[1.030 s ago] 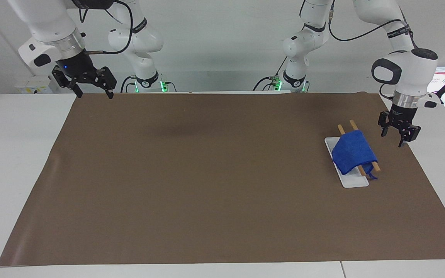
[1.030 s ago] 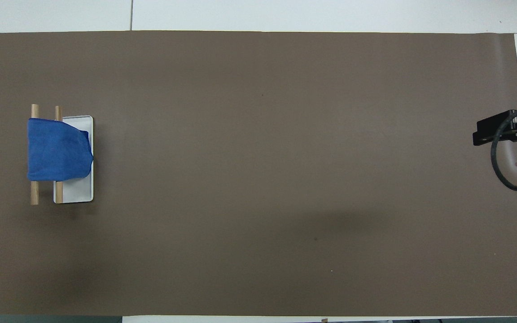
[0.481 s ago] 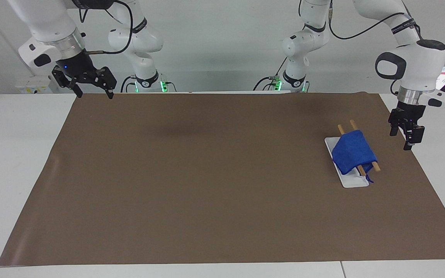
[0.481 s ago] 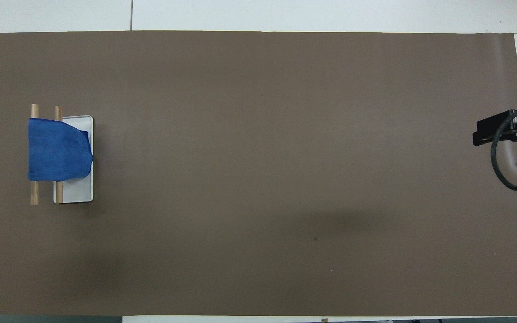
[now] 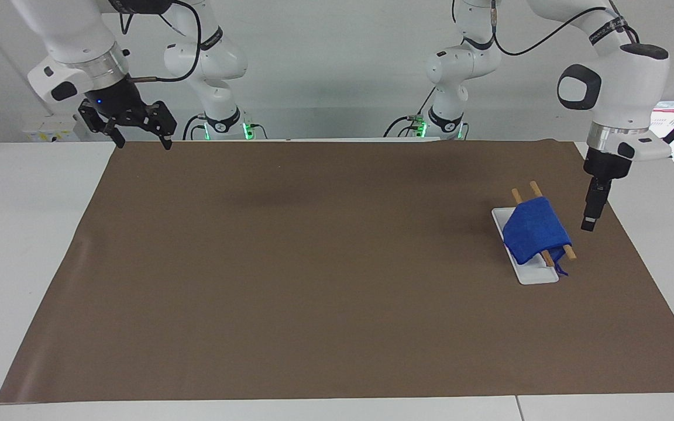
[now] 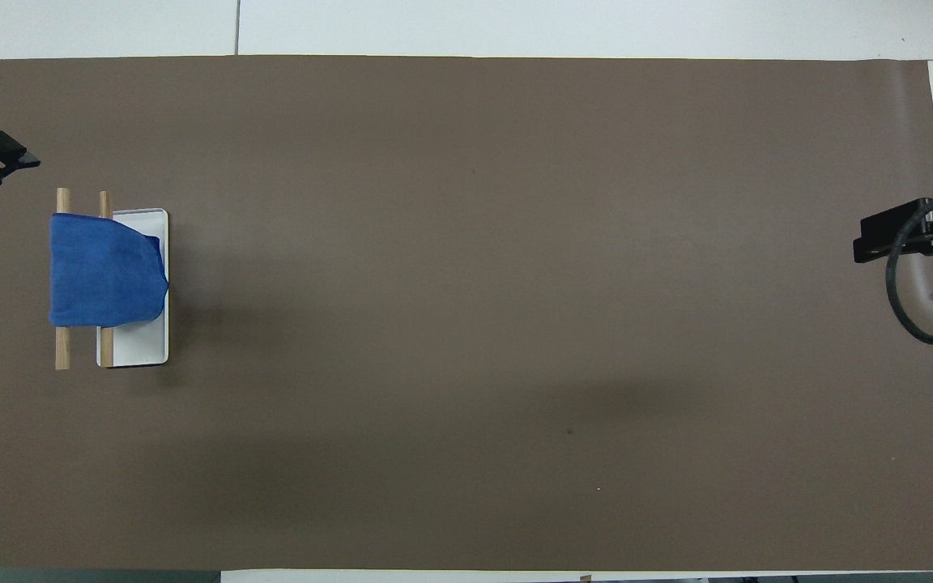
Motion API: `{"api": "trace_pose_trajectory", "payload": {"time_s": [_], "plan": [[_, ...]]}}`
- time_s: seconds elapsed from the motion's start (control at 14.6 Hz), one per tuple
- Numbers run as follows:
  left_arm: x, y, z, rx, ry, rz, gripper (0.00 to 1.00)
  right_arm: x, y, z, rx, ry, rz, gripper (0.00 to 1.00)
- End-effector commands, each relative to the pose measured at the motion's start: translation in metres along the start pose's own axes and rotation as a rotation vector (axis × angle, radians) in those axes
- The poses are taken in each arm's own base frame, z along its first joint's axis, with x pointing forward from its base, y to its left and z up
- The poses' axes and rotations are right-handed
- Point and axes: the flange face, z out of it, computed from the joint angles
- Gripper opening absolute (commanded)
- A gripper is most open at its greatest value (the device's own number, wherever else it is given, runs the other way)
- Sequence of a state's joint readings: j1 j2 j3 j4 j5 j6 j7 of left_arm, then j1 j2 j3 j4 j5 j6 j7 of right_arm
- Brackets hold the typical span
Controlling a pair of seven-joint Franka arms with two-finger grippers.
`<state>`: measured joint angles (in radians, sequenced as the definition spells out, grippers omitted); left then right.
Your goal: Right arm passes towel to left arm to hang
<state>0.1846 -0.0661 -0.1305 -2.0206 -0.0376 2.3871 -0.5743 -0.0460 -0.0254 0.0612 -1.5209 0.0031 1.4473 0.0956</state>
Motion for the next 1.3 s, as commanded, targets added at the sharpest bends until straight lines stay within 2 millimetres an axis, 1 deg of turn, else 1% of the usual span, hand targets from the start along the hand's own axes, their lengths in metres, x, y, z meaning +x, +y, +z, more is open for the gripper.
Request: {"api": "trace_pose_trajectory", "payload": {"time_s": [0.0,0.21,0.27,0.41,0.62,0.82,0.96,1.1,1.24], "plan": [[-0.014,0.026,-0.006,0.02,-0.066,0.245,1.0,-0.003,0.001,-0.001,0.018,-0.005,-0.02,1.0],[-0.033,0.044,-0.018,0.037,-0.151,0.435,1.0,-0.003,0.003,-0.001,0.018,-0.005,-0.018,1.0],[-0.039,0.053,-0.024,0.038,-0.179,0.51,1.0,-0.004,0.003,-0.001,0.018,-0.004,-0.018,1.0],[-0.047,0.067,-0.04,0.043,-0.229,0.602,1.0,-0.003,0.003,-0.001,0.018,-0.005,-0.018,1.0],[-0.041,0.076,-0.064,0.05,-0.277,0.678,1.0,-0.003,0.003,-0.001,0.018,-0.005,-0.018,1.0],[-0.044,0.09,-0.092,0.053,-0.311,0.732,1.0,-0.003,0.003,-0.001,0.018,-0.005,-0.018,1.0],[-0.042,0.091,-0.104,0.065,-0.343,0.748,1.0,-0.003,0.003,-0.001,0.018,-0.005,-0.018,1.0],[-0.041,0.091,-0.123,0.079,-0.371,0.751,1.0,-0.003,0.003,-0.001,0.018,-0.005,-0.018,1.0],[-0.043,0.089,-0.131,0.088,-0.396,0.762,1.0,-0.003,0.003,-0.001,0.018,-0.005,-0.018,1.0]]}}
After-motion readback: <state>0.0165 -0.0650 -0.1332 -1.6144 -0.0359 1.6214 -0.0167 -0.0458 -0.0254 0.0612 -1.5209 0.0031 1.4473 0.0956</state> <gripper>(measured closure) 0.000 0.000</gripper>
